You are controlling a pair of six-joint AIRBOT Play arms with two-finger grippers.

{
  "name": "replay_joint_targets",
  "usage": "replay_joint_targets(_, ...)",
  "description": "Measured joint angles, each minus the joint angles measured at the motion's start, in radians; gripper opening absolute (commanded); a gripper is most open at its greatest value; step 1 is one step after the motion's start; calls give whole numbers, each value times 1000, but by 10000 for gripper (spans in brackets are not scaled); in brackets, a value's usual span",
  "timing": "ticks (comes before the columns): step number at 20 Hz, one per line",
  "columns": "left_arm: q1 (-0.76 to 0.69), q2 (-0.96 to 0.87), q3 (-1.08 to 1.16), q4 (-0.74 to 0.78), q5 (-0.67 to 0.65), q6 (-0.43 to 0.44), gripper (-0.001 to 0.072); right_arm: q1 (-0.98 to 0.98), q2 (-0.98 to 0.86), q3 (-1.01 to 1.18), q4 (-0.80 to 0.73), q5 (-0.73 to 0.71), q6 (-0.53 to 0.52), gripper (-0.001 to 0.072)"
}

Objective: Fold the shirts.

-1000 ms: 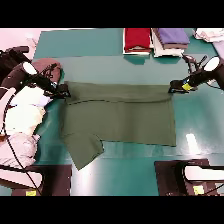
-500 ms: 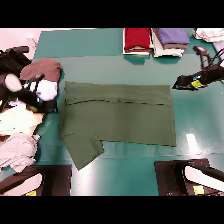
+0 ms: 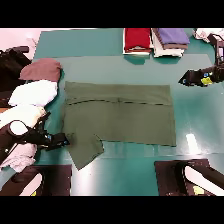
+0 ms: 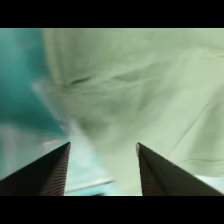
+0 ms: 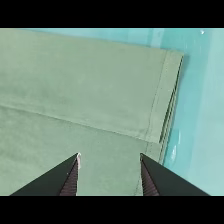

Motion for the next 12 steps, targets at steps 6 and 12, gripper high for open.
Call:
replay_joint_targets(6,-105,11,-29,-116,132,26,20,-5,6,0,-4,44,0,431)
replay_joint_targets(12,-131,13,99,-67,71,35,20,-142,72,-203,-66,187,-19,524)
